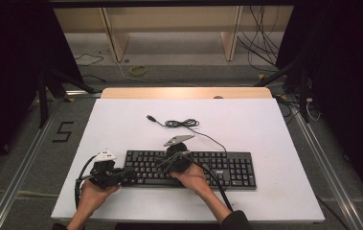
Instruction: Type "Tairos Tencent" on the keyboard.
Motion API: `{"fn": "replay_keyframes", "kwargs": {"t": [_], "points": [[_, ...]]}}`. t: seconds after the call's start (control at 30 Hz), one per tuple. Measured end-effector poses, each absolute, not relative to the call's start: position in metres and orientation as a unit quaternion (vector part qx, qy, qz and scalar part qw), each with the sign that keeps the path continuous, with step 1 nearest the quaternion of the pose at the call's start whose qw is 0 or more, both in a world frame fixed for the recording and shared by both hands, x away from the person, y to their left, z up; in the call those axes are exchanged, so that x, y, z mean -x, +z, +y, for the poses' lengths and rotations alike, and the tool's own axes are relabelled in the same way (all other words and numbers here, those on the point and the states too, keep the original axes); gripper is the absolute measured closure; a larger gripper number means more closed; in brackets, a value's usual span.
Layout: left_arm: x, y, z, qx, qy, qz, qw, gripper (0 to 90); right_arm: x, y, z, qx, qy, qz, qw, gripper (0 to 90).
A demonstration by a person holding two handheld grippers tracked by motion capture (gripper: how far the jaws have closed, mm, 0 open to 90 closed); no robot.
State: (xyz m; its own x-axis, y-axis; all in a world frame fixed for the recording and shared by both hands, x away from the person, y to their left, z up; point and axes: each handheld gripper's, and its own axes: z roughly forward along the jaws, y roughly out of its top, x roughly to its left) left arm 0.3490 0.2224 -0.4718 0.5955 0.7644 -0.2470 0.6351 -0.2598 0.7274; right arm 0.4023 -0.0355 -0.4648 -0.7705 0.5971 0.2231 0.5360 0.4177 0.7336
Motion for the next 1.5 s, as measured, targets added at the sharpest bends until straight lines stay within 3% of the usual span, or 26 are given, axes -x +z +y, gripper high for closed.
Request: {"fn": "replay_keyframes", "kwargs": {"t": [0.47,0.83,1.5], "points": [[-0.348,-0.470,0.218,-0.784,0.080,0.429,0.441,60.7,-0.394,-0.455,-0.051,-0.327,0.445,0.834,0.032,67.7],[-0.353,-0.469,0.217,-0.764,0.091,0.453,0.451,38.8,-0.384,-0.451,-0.064,-0.321,0.460,0.828,0.024,49.4],[-0.365,-0.468,0.206,-0.763,0.086,0.451,0.455,29.7,-0.374,-0.451,-0.074,-0.319,0.462,0.827,0.023,36.8]]}}
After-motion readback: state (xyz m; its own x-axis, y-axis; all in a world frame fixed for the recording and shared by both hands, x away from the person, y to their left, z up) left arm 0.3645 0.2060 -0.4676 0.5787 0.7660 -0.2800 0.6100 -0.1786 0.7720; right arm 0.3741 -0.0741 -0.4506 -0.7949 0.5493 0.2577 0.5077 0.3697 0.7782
